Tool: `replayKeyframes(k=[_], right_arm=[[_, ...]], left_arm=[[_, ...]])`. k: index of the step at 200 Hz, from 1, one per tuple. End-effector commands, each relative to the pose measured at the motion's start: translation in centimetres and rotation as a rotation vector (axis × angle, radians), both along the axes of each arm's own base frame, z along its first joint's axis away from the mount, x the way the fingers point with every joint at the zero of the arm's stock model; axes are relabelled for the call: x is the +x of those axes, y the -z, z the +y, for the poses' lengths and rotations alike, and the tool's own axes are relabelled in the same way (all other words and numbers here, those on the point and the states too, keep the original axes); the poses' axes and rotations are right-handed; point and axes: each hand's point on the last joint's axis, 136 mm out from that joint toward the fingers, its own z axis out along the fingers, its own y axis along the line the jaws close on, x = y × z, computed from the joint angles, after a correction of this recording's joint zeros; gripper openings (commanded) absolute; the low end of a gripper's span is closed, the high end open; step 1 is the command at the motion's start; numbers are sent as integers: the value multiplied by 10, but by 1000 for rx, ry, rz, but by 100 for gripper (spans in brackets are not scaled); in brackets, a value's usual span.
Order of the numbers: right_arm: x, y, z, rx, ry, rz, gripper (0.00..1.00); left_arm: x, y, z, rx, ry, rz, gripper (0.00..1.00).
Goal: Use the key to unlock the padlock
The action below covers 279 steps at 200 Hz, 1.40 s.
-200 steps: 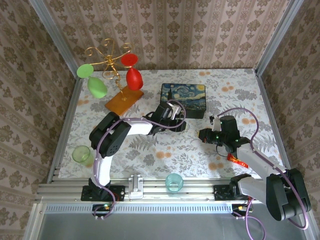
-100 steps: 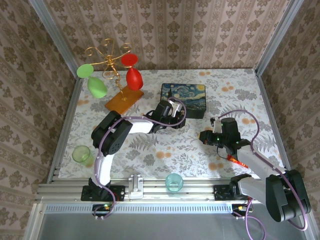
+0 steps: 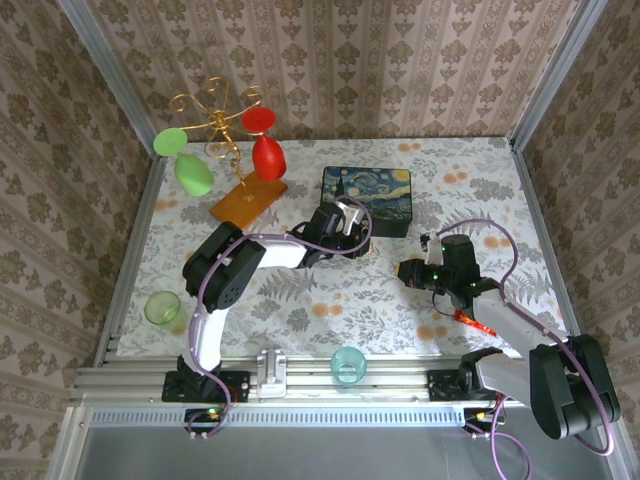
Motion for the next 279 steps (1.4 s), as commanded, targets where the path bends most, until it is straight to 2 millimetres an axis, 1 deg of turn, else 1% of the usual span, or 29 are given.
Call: replayKeyframes(k=[1, 41, 60, 78, 88, 100, 110, 122, 128, 131, 145, 151, 154, 159, 164, 172, 174, 176, 181, 203, 227, 244, 279], right_arm=[[0, 4, 0, 18, 9, 12, 0], [2, 7, 0, 30, 20, 13, 0], [2, 8, 4, 55, 14, 19, 0], [3, 5, 12, 116, -10, 17, 0], [5, 2, 19, 177, -42, 20, 0], [7, 1, 21, 242, -61, 43, 0], [11, 2, 19, 294, -61, 54, 0], [13, 9, 13, 323, -50, 89, 0], [15, 9, 10, 319, -48, 89, 0], [14, 16, 10, 315, -43, 114, 0], [13, 22, 7, 288, -40, 121, 0], [14, 20, 7, 284, -37, 114, 0], [13, 20, 7, 283, -37, 114, 0], [13, 20, 6, 280, -36, 113, 0], [13, 22, 6, 274, -33, 117, 0], [12, 25, 4, 262, -25, 127, 0], [13, 19, 4, 260, -26, 105, 0], [14, 18, 3, 257, -25, 99, 0], [14, 17, 3, 253, -23, 97, 0], [13, 16, 2, 243, -24, 90, 0], [13, 14, 2, 247, -27, 83, 0], [13, 14, 2, 246, -27, 80, 0], [13, 14, 2, 245, -26, 80, 0]], left_arm=[[3, 7, 1, 12, -15, 28, 23], [3, 6, 1, 7, -17, 36, 17], [3, 5, -1, -15, -24, 56, 10], [4, 1, 0, -46, -48, 74, 5], [3, -3, -2, -79, -57, 90, 3], [3, -8, -2, -125, -73, 118, 0], [4, -10, -2, -157, -88, 138, 0], [4, -8, -1, -164, -97, 158, 0], [5, -4, 1, -149, -104, 158, 0], [5, -2, 2, -138, -106, 156, 0], [3, 2, 3, -96, -100, 133, 2], [3, 3, 3, -90, -97, 129, 5], [2, 3, 2, -93, -94, 129, 8], [3, 3, 1, -102, -96, 128, 15], [3, 5, 1, -104, -101, 133, 21], [5, 6, 0, -116, -109, 134, 26], [6, 7, 1, -118, -112, 135, 28], [6, 7, 0, -122, -112, 134, 29], [6, 8, -1, -124, -113, 130, 33], [6, 10, -3, -93, -113, 106, 45], [6, 10, -8, -65, -104, 89, 46], [5, 9, -14, -86, -87, 95, 46], [-4, 20, -10, -77, -87, 138, 47]])
